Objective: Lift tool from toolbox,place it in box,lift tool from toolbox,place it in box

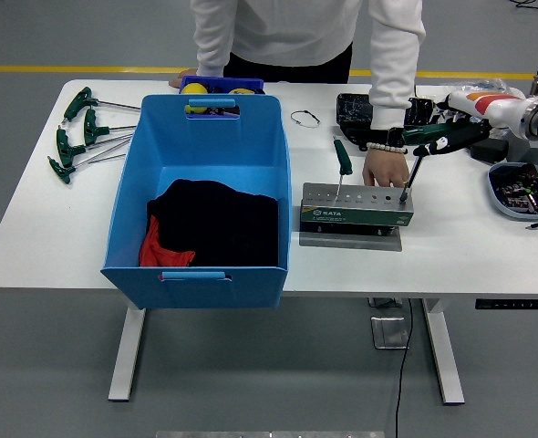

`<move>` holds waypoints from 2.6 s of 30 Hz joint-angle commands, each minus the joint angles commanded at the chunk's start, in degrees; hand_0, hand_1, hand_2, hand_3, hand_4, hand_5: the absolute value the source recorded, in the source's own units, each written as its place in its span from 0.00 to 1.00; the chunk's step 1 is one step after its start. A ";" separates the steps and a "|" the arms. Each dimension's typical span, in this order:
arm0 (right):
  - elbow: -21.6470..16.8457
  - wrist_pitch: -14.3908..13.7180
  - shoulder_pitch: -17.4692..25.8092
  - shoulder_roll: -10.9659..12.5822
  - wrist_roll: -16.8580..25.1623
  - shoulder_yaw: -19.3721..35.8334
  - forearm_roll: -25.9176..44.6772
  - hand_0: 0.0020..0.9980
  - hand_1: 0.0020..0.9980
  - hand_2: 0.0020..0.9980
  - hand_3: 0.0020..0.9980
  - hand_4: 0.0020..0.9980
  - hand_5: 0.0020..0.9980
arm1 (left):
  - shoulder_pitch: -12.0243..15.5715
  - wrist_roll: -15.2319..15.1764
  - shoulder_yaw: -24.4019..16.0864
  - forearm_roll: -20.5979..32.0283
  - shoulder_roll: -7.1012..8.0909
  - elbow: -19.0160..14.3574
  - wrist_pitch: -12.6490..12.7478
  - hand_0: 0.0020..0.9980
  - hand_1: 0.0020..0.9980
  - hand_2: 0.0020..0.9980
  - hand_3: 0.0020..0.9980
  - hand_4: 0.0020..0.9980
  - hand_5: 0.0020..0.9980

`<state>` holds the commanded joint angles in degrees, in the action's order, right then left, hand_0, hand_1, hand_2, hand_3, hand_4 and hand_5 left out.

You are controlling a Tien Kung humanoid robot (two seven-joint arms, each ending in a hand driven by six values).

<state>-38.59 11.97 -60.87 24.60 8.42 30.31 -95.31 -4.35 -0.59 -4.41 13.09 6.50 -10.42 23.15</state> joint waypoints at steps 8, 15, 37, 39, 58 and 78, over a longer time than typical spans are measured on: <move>-0.04 -2.29 0.36 -0.20 -1.44 -0.24 4.23 0.49 0.33 0.34 0.41 1.00 1.00 | -0.03 -0.09 0.20 0.27 -0.02 0.01 -0.03 0.54 0.53 0.55 0.69 0.72 0.67; -2.01 -1.74 1.17 0.24 -1.66 -0.64 4.38 0.52 0.34 0.35 0.42 1.00 1.00 | 0.06 -0.03 0.09 0.15 -0.05 0.08 -0.04 0.54 0.52 0.55 0.69 0.72 0.67; -2.43 -1.55 0.90 0.43 -0.68 -4.19 -5.35 0.55 0.34 0.36 0.43 1.00 1.00 | 0.03 0.05 0.17 0.18 -0.03 0.06 -0.07 0.53 0.52 0.54 0.69 0.73 0.67; -2.69 -1.00 0.72 0.52 -0.86 -4.65 -6.38 0.55 0.34 0.36 0.43 1.00 1.00 | 0.03 0.06 0.13 0.17 -0.03 0.07 -0.07 0.53 0.52 0.54 0.69 0.73 0.67; -3.61 -3.07 1.05 0.15 -1.28 -6.42 -9.17 0.26 0.17 0.19 0.24 1.00 1.00 | 0.06 0.35 -0.79 -0.97 0.04 0.10 -0.07 0.52 0.51 0.53 0.69 0.73 0.67; -2.47 -9.61 2.07 -0.10 0.39 -7.15 -12.77 0.12 0.06 0.09 0.12 1.00 0.76 | 0.12 1.33 -5.60 -6.29 0.00 0.10 0.22 0.52 0.51 0.53 0.69 0.73 0.67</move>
<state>-41.06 2.36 -58.81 24.50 8.80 23.17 -108.07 -4.23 0.74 -10.01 6.80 6.50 -10.31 23.36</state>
